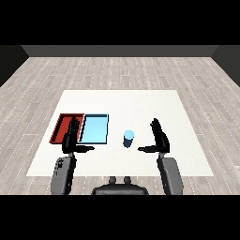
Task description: Pick the blue can and put it in the blue box
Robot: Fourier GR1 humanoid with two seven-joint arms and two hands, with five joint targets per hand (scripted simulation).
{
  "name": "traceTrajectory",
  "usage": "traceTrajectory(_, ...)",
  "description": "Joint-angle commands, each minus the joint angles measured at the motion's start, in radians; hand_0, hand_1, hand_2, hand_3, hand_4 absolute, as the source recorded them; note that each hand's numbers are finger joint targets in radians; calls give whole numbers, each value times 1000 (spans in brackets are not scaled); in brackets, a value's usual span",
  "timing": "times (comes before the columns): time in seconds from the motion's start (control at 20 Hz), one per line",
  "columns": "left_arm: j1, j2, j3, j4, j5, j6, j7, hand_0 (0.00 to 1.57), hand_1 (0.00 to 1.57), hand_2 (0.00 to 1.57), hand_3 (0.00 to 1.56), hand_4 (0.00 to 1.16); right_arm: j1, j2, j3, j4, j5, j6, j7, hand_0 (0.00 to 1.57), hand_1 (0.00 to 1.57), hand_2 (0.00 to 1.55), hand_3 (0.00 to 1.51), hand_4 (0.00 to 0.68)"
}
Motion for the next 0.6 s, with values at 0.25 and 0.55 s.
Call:
traceTrajectory(0.25, 8, 3, 12, -36, 46, -52, -49, 0, 0, 0, 0, 0, 21, -19, -6, -50, -56, 43, -16, 0, 0, 0, 0, 0)
traceTrajectory(0.55, 25, 0, 35, 19, 2, -25, -140, 0, 0, 0, 0, 0, -33, 18, 35, 95, -16, 2, -76, 0, 0, 0, 0, 0)
